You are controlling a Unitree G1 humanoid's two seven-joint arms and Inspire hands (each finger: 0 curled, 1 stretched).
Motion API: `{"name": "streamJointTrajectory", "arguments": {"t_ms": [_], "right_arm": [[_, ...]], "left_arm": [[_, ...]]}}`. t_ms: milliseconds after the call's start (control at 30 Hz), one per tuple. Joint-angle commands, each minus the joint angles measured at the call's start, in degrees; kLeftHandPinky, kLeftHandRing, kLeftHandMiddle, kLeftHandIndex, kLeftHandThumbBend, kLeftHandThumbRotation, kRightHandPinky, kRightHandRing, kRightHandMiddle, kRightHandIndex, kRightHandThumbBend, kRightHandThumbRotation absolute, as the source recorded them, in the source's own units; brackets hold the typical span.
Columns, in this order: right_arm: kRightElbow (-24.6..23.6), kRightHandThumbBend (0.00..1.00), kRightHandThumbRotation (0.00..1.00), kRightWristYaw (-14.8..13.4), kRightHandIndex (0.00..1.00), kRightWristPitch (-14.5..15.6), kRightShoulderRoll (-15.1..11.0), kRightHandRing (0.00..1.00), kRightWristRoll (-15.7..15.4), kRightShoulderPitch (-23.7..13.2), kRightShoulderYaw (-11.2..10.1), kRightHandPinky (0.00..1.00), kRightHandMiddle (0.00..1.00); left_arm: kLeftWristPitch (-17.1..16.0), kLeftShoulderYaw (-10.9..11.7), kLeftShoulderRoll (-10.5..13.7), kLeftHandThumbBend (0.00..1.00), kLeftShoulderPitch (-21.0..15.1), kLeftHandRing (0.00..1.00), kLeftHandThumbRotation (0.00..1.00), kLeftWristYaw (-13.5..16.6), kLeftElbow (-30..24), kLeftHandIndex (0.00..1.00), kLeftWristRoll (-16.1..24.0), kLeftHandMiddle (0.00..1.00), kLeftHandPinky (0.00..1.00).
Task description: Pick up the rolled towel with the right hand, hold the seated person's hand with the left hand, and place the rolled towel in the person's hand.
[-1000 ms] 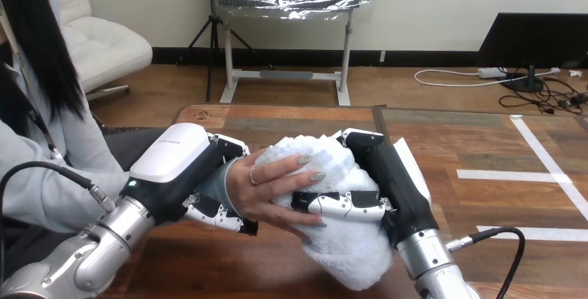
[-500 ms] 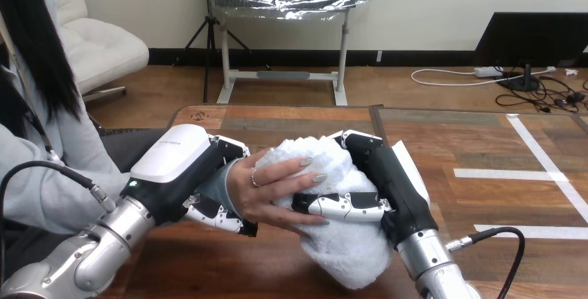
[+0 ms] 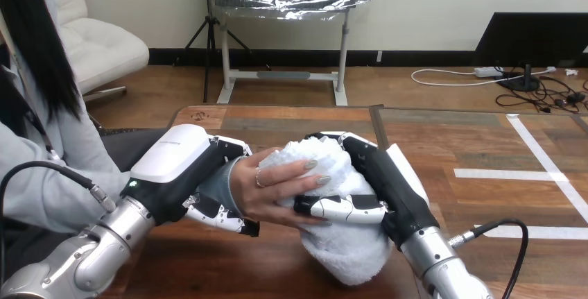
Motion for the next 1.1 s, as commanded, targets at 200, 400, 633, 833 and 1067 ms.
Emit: {"name": "streamJointTrajectory", "arguments": {"t_ms": [200,400,633,833,1067], "right_arm": [[-3.77,1.0,0.72,1.05,1.0,1.39,-1.07,0.98,-0.14,-5.42,0.68,0.98,0.98],[-2.99,1.0,0.79,2.21,1.0,0.71,-1.95,0.99,0.26,-5.79,0.76,0.99,0.99],[-1.87,1.0,0.84,3.69,1.0,-0.21,-3.14,1.0,0.38,-6.13,0.9,0.99,1.0],[-1.25,1.0,0.88,3.95,1.0,-0.65,-4.15,1.0,-0.47,-6.2,1.2,0.99,1.0],[-0.93,1.0,0.91,3.38,1.0,-1.5,-4.88,1.0,-1.62,-6.1,1.32,1.0,1.0]], "left_arm": [[2.4,2.74,0.77,1.0,0.29,0.77,0.39,-1.01,-8.01,0.86,-1.73,0.8,0.78],[3.29,2.95,1.14,1.0,0.99,0.87,0.45,-1.31,-9.23,0.95,-1.17,0.89,0.86],[3.65,3.01,1.47,1.0,1.71,0.94,0.5,-1.79,-10.09,0.99,-1.01,0.96,0.9],[3.4,3.06,1.59,1.0,2.06,0.98,0.57,-1.52,-10.12,1.0,-0.71,0.99,0.91],[3.25,3.06,1.82,1.0,2.36,1.0,0.65,-0.83,-10.28,1.0,-0.24,1.0,0.93]]}}
